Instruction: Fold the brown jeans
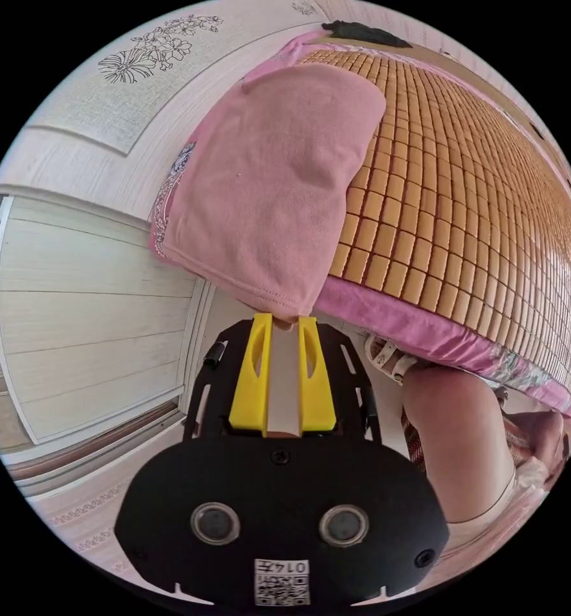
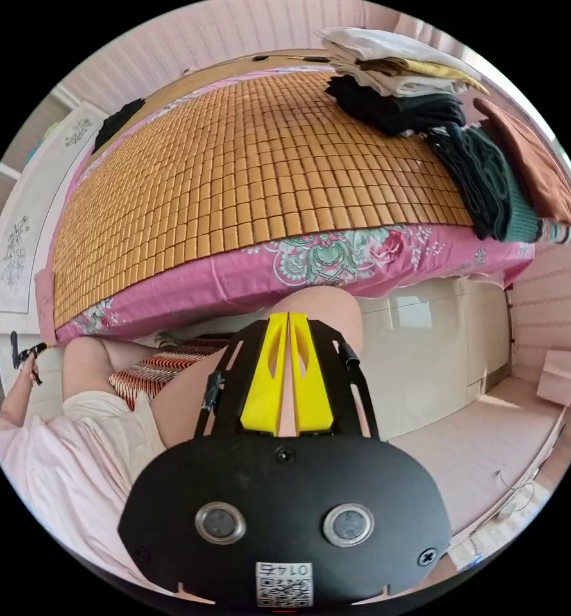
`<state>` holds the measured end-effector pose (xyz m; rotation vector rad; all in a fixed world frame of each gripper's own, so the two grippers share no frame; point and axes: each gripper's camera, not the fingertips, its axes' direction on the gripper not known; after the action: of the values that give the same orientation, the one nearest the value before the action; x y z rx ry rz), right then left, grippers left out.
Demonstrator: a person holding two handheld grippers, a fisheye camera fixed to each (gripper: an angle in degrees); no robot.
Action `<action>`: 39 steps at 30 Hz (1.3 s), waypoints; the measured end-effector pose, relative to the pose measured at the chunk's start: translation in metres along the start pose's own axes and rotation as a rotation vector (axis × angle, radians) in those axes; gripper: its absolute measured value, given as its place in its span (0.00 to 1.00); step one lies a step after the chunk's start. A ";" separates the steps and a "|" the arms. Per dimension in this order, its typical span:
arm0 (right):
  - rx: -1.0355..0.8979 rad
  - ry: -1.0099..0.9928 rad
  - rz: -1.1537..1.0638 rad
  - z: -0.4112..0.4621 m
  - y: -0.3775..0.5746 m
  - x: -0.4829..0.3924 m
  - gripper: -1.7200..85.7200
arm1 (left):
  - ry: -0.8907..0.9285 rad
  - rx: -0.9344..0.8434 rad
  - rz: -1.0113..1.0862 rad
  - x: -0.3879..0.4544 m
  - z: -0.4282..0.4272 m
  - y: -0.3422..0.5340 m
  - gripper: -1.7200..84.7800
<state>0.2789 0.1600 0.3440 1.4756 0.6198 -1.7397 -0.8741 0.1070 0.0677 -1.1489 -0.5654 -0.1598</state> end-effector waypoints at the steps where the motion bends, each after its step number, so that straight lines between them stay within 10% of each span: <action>1: 0.038 -0.018 0.059 -0.005 0.011 0.012 0.02 | 0.014 0.033 -0.009 0.001 -0.010 0.008 0.09; 14: 0.553 0.426 0.176 -0.124 0.017 0.142 0.16 | 0.402 0.382 0.532 0.198 -0.148 0.038 0.08; 21: 0.505 0.779 0.185 -0.139 -0.010 0.218 0.21 | 0.683 0.461 0.968 0.389 -0.223 0.021 0.09; 32: 0.563 0.281 0.080 -0.240 0.025 0.278 0.04 | 1.017 0.510 1.531 0.648 -0.268 0.124 0.15; 39: 0.827 -0.217 -0.227 -0.348 0.054 0.214 0.03 | 1.036 0.617 1.460 0.663 -0.303 0.147 0.18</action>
<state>0.5219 0.3448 0.0677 1.7400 -0.0898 -2.4637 -0.1479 0.0051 0.1927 -0.5059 1.1184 0.6252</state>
